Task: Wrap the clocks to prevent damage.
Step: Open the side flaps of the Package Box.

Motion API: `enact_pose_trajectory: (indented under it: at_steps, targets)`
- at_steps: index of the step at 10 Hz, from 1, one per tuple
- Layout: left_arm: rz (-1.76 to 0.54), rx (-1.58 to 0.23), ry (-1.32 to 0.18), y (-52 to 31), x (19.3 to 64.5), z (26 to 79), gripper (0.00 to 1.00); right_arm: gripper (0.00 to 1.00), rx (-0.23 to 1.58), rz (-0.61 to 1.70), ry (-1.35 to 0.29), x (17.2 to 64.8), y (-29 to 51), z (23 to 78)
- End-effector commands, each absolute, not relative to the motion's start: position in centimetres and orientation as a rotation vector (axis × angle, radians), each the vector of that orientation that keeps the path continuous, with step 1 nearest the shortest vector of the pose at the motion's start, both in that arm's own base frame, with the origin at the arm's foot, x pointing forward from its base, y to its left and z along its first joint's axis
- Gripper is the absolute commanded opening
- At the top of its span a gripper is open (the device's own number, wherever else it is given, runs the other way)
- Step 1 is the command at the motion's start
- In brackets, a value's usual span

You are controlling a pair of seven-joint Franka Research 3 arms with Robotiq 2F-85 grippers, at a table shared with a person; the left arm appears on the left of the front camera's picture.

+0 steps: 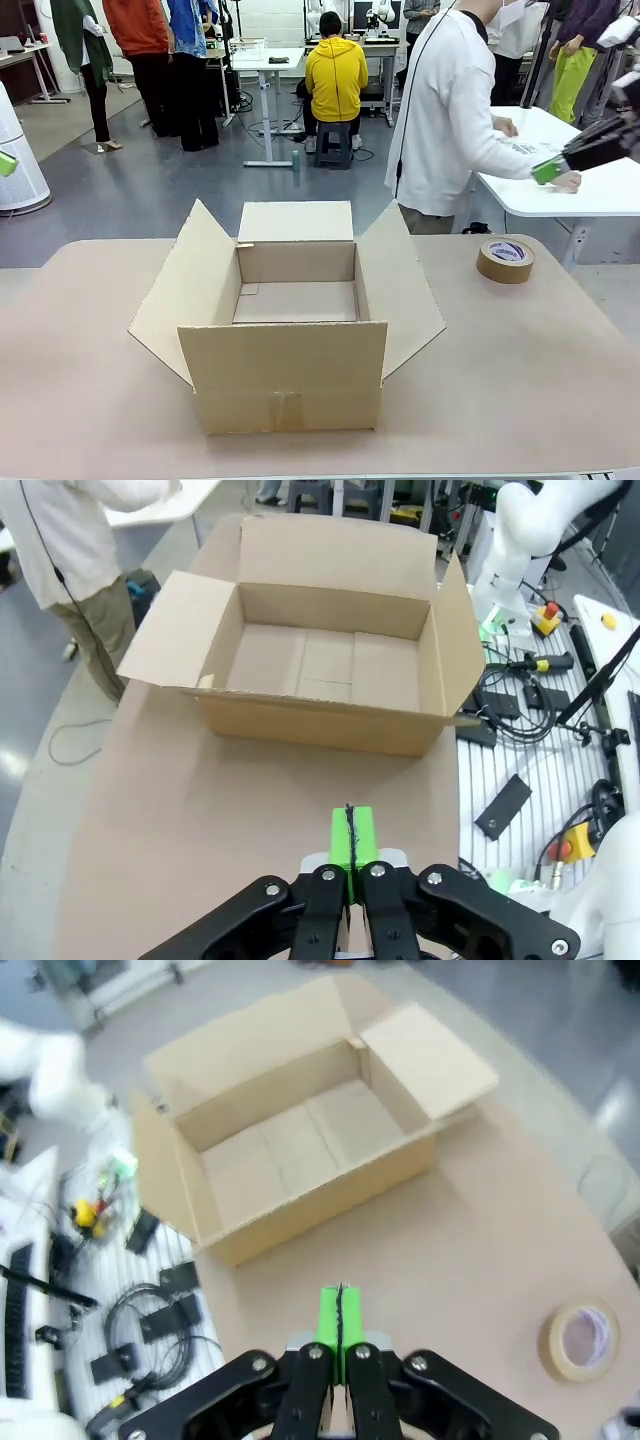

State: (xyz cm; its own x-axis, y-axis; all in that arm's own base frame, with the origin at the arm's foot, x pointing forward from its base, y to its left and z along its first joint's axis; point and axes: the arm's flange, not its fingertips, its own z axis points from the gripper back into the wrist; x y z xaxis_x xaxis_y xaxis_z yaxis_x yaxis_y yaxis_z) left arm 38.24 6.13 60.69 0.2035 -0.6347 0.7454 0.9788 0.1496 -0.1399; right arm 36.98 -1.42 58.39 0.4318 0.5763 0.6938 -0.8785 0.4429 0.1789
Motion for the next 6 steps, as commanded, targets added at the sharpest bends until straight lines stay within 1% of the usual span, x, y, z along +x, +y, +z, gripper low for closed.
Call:
enact_pose_trajectory:
  at_steps: [1,2,3,4,6]
  targets:
    - [-1.181,-0.600,-0.466,0.2,37.1,64.4,0.00,0.00,0.457,0.781,-0.426,34.6,7.2,60.7]
    - [-1.165,-0.555,-0.352,-2.7,37.5,66.0,0.00,0.00,0.406,0.698,-0.345,34.8,10.8,61.8]
    - [-1.080,-0.490,-0.222,-5.6,37.9,67.3,0.00,0.00,0.361,0.595,-0.274,35.1,14.2,62.6]
    - [-1.001,-0.467,-0.089,-8.7,38.4,67.8,0.00,0.00,0.348,0.526,-0.218,35.4,17.1,63.1]
    - [-0.821,-0.413,0.084,-14.6,40.0,67.0,0.00,0.00,0.398,0.395,-0.115,37.8,21.0,63.1]
